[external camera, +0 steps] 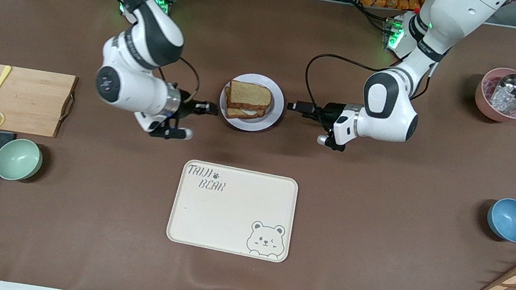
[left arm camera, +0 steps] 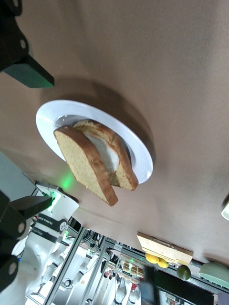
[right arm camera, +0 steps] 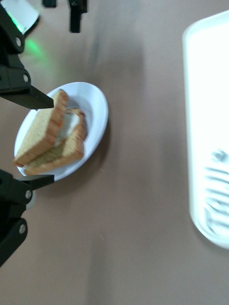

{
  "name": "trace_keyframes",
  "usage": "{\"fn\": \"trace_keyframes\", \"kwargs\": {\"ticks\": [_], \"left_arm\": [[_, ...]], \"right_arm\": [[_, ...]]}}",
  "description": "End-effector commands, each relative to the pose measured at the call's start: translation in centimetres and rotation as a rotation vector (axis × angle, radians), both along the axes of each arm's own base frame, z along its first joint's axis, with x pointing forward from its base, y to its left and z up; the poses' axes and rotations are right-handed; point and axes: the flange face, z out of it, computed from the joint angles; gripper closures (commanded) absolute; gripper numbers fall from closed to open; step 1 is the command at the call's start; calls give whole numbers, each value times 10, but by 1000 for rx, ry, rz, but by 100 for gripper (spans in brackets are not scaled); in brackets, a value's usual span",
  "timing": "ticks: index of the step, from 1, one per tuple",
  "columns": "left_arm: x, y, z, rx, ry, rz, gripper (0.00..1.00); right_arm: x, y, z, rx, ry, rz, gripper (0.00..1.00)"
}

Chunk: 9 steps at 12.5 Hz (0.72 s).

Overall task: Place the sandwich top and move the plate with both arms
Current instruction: 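Open the right gripper and withdraw while the left gripper approaches the plate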

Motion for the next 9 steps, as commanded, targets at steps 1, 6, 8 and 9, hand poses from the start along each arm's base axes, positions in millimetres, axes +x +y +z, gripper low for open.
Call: {"fn": "trace_keyframes", "kwargs": {"ticks": [1, 6, 8, 9], "left_arm": [[-7, 8, -8, -60, -84, -9, 0], [-24, 2, -30, -89, -186, -108, 0], [-26, 1, -40, -92, -219, -84, 0], [-31, -7, -42, -92, -245, -87, 0]], "right_arm": [[33, -33, 13, -52, -5, -32, 33], [87, -134, 53, -225, -99, -34, 0], [101, -176, 82, -236, -84, -8, 0], [107, -198, 99, -235, -99, 25, 0]]}}
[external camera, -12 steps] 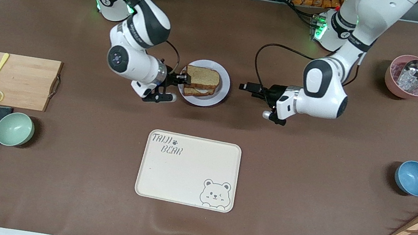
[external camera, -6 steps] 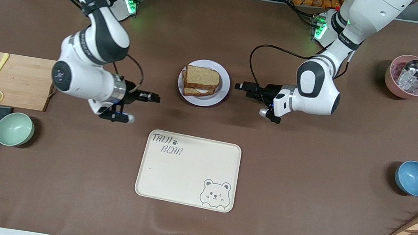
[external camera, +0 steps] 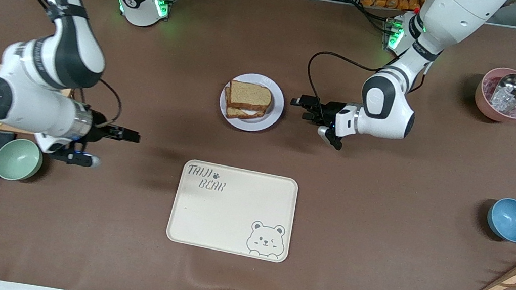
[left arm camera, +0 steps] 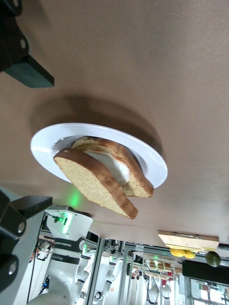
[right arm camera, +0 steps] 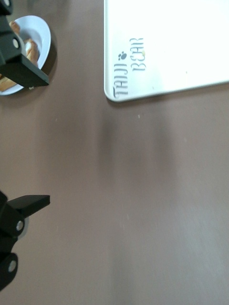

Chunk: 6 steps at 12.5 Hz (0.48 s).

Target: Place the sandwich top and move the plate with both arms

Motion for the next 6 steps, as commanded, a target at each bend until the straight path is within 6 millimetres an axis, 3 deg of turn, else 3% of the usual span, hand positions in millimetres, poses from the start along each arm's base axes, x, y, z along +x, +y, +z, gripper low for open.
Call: {"fn": "trace_keyframes", "kwargs": {"ticks": [1, 3, 6], "left_arm": [[-9, -22, -9, -2, -47, 30, 0], [-17, -42, -18, -5, -35, 59, 0], [-25, -45, -38, -11, -62, 75, 0]], "right_arm": [[16, -55, 44, -20, -33, 92, 0], [18, -105, 61, -16, -46, 181, 0], [5, -146, 102, -61, -18, 148, 0]]}}
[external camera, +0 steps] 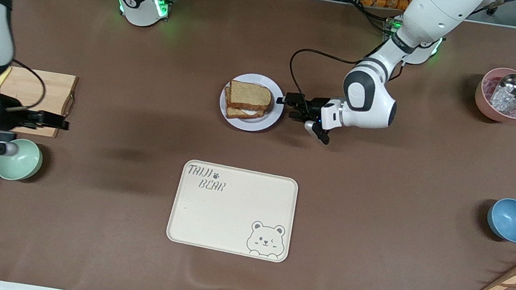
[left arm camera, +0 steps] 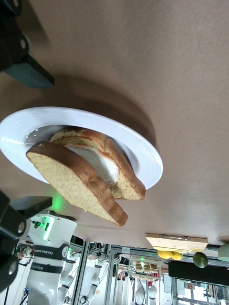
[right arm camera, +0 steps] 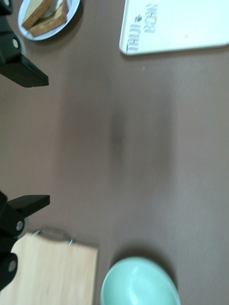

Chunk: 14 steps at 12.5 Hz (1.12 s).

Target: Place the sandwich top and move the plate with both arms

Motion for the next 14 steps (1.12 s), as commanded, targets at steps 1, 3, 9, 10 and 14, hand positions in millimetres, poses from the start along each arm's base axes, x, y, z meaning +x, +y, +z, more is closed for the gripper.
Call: {"fn": "trace_keyframes", "kwargs": {"ticks": [1, 3, 9, 10, 14], "left_arm": [[-4, -1, -26, -25, -35, 29, 0], [-9, -6, -29, -52, -45, 75, 0], [-17, -17, -27, -65, -28, 100, 0], [-20, -20, -27, -67, -27, 98, 0], [-24, -20, -29, -68, -9, 122, 0]], "right_arm": [[-19, -9, 57, -46, -17, -9, 0], [-42, -9, 100, -50, -52, -14, 0], [-95, -7, 138, -103, -131, -86, 0], [-96, -6, 137, -121, -159, -84, 0], [-88, -2, 152, -128, -197, -86, 0]]}}
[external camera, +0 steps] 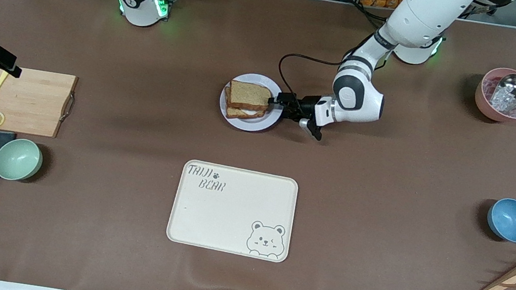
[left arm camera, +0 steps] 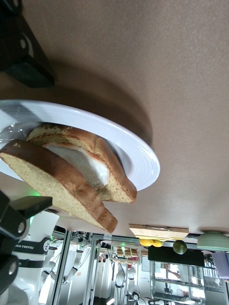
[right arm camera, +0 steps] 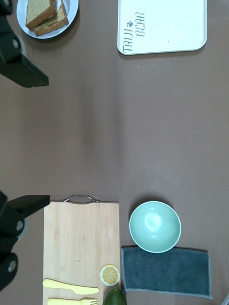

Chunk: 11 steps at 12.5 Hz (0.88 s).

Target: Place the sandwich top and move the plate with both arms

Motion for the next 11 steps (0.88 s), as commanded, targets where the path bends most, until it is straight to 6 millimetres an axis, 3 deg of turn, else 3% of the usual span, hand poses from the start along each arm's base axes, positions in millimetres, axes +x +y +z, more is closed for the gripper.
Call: {"fn": "trace_keyframes", "kwargs": {"ticks": [1, 3, 5, 6, 11], "left_arm": [[-6, -2, -2, 1, 5, 32, 5], [-10, -5, -3, 0, 12, 38, 65], [-13, -4, -11, 0, 16, 50, 84], [-14, -2, -15, 1, -2, 41, 100], [-16, 6, -26, 0, -51, 48, 100]], "right_arm": [[-4, 6, 8, -29, -15, -9, 0], [-3, 6, 7, -30, -14, -8, 0], [-3, 6, 9, -32, -17, -8, 0], [-3, 7, 9, -38, -16, -4, 0], [-3, 7, 11, -65, -19, 2, 0]]}}
